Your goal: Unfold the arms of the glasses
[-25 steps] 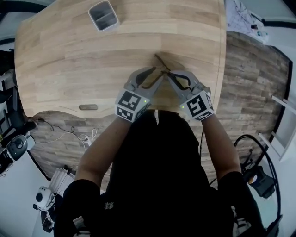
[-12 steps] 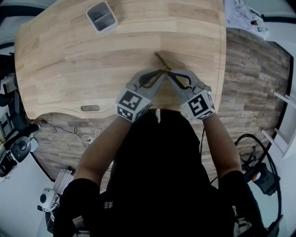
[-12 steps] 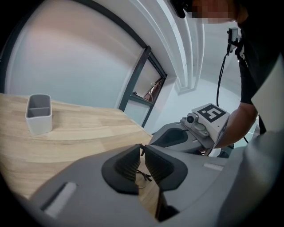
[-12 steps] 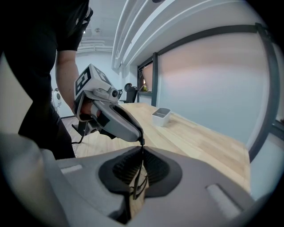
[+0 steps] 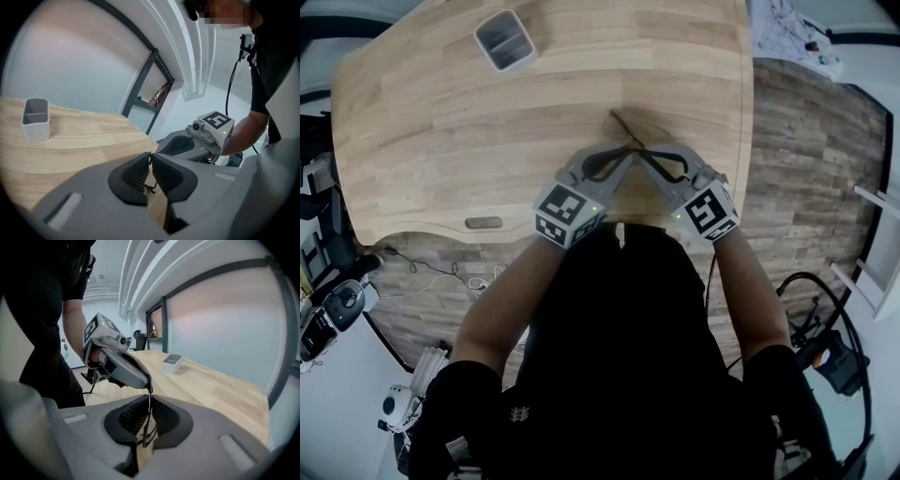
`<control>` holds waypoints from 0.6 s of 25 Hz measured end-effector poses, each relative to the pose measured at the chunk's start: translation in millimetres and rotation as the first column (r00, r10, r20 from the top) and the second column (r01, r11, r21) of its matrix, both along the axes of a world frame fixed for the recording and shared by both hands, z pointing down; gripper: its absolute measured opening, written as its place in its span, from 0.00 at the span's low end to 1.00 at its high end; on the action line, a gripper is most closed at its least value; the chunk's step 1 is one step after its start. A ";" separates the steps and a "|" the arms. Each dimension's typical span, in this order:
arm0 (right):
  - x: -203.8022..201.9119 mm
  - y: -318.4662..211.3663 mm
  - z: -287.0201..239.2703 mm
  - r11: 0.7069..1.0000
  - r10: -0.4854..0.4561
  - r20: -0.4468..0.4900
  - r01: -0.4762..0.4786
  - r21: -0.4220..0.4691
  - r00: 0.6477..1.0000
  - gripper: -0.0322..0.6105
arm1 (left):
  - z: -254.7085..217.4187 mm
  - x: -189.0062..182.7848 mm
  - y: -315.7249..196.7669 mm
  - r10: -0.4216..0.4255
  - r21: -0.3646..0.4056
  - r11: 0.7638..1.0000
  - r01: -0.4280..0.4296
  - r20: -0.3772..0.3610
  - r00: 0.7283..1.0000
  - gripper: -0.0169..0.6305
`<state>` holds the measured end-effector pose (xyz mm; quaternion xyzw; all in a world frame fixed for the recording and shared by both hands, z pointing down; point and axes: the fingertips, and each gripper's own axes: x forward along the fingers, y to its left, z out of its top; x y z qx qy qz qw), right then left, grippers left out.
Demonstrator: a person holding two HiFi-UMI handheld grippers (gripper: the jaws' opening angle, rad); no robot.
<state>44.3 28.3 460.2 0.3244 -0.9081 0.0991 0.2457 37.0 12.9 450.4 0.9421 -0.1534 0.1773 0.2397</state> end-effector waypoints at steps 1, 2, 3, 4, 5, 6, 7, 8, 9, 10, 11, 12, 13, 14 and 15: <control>0.9 1.4 -1.0 1.000 -0.007 0.002 0.007 -0.008 1.000 0.08 | -1.4 0.8 0.5 0.003 0.003 1.000 -0.003 0.000 1.000 0.07; 2.4 2.6 -2.8 1.000 -0.014 0.000 0.014 -0.012 1.000 0.08 | -3.0 1.8 0.6 0.005 0.006 1.000 -0.005 -0.001 1.000 0.07; 4.9 3.2 -5.4 1.000 -0.018 -0.004 0.017 -0.014 1.000 0.09 | -4.5 2.7 0.5 0.005 0.011 1.000 -0.005 -0.001 1.000 0.07; 8.1 3.2 -8.3 1.000 -0.016 -0.006 0.016 -0.013 1.000 0.09 | -5.8 3.6 0.5 0.005 0.015 1.000 -0.005 -0.002 1.000 0.07; 12.2 2.6 -10.9 1.000 -0.008 -0.003 0.008 -0.011 1.000 0.10 | -6.7 4.4 1.0 0.006 0.018 1.000 -0.006 -0.002 1.000 0.06; 17.3 1.4 -12.8 1.000 0.008 0.000 -0.008 -0.013 1.000 0.10 | -7.5 5.2 2.0 0.008 0.019 1.000 -0.007 -0.003 1.000 0.06; 23.5 -0.2 -14.0 0.999 0.029 -0.002 -0.029 -0.018 1.000 0.10 | -8.3 5.8 3.3 0.010 0.020 1.000 -0.010 -0.002 1.000 0.06; 30.7 -2.1 -14.5 0.998 0.055 -0.009 -0.055 -0.023 0.998 0.10 | -8.9 6.3 4.7 0.012 0.021 1.000 -0.012 0.000 1.000 0.06; 38.6 -4.2 -14.6 0.996 0.083 -0.022 -0.084 -0.026 0.996 0.10 | -9.4 6.4 6.4 0.015 0.021 1.000 -0.015 0.002 1.000 0.06; 46.7 -6.4 -14.3 0.993 0.112 -0.036 -0.112 -0.025 0.993 0.10 | -10.0 6.4 8.5 0.019 0.020 1.000 -0.019 0.003 1.000 0.06; 54.2 -8.4 -14.2 0.990 0.138 -0.049 -0.139 -0.023 0.989 0.10 | -10.9 6.6 10.6 0.023 0.021 1.000 -0.023 0.003 1.000 0.06; 60.8 -9.7 -14.6 0.987 0.160 -0.056 -0.162 -0.023 0.985 0.10 | -12.3 7.1 12.8 0.027 0.023 0.999 -0.027 0.001 1.000 0.06; 66.0 -10.3 -15.6 0.983 0.179 -0.057 -0.181 -0.024 0.982 0.10 | -13.3 7.4 15.5 0.031 0.026 0.999 -0.031 0.002 1.000 0.06; 70.2 -10.3 -17.1 0.980 0.195 -0.053 -0.197 -0.027 0.979 0.10 | -13.9 7.6 18.6 0.038 0.029 0.999 -0.038 0.003 0.999 0.06; 73.8 -10.2 -18.9 0.977 0.210 -0.047 -0.212 -0.030 0.977 0.10 | -14.9 8.1 21.6 0.044 0.033 0.998 -0.044 0.004 0.999 0.06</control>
